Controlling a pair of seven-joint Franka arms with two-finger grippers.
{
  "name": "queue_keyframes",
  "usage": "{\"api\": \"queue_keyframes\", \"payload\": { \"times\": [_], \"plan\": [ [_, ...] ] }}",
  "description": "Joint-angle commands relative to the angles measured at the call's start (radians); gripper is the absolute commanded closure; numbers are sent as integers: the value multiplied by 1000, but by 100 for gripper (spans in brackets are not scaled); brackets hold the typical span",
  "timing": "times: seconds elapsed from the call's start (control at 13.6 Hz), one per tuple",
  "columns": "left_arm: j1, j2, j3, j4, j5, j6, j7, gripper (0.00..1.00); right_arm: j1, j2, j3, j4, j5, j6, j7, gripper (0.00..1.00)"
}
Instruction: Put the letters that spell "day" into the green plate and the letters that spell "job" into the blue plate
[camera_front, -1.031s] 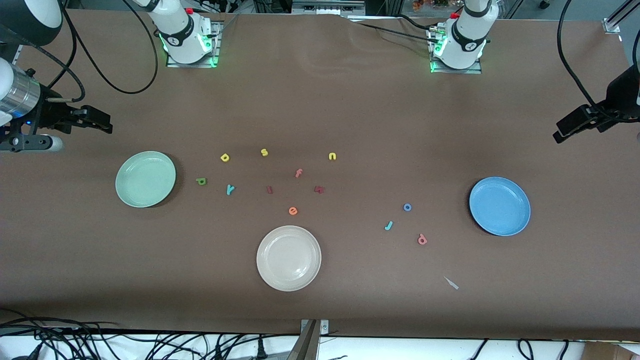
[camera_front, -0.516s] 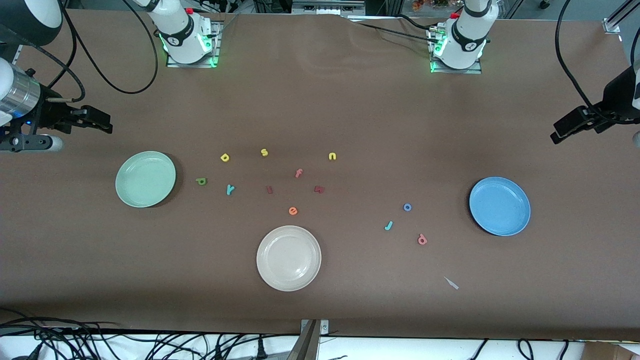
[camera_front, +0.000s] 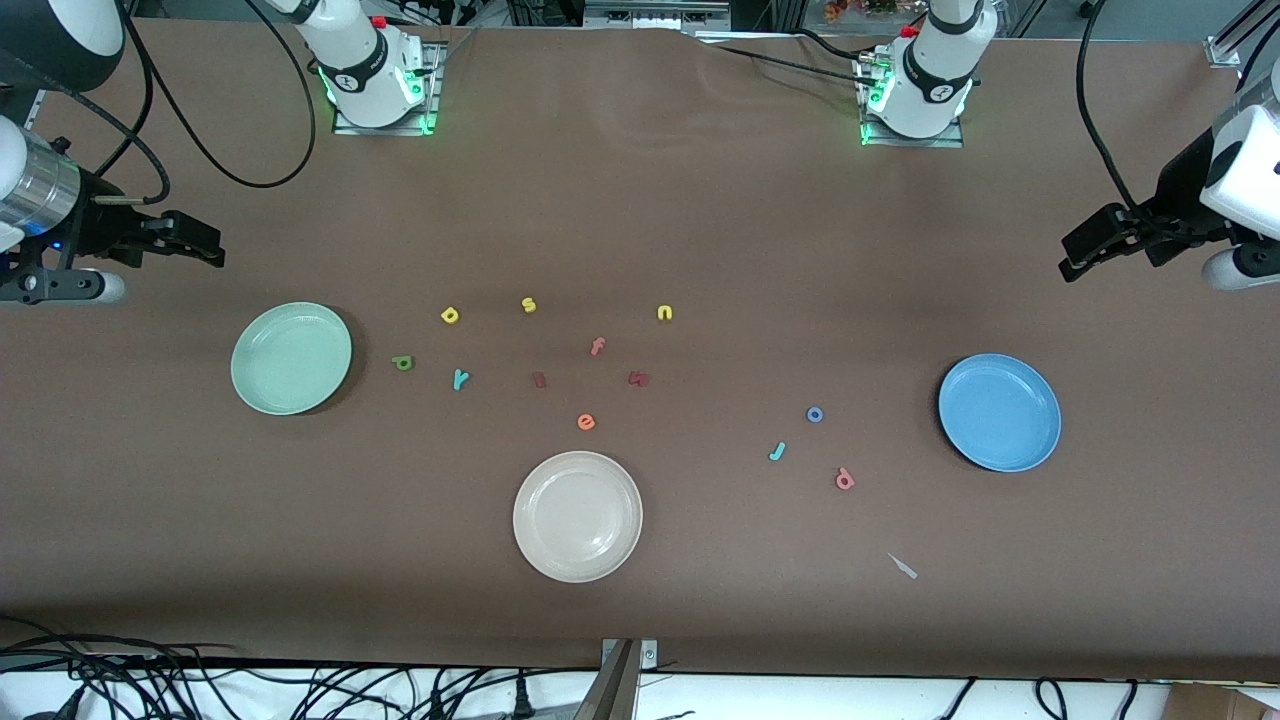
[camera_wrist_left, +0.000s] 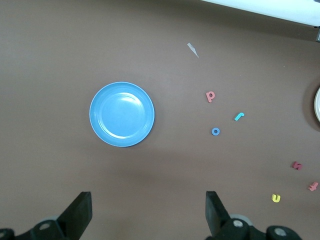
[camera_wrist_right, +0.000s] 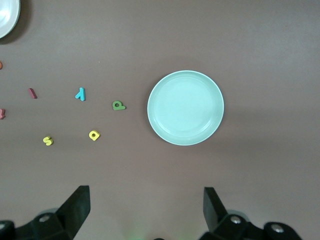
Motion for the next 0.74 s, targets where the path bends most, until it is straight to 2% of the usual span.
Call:
{"api": "queue_keyframes", "payload": {
  "times": [0.0, 0.29, 0.66],
  "plan": [
    [8, -2, -3, 15, -6, -8, 10, 0, -7, 2, 3, 13, 1, -18, -6, 0],
    [-8, 40, -6, 15, 60, -4, 11, 0, -8, 2, 3, 13, 1, -18, -9, 0],
    [-6, 89, -56, -3, 85, -61, 5, 0, -8, 2, 3, 13, 1, -18, -9, 0]
  ]
}}
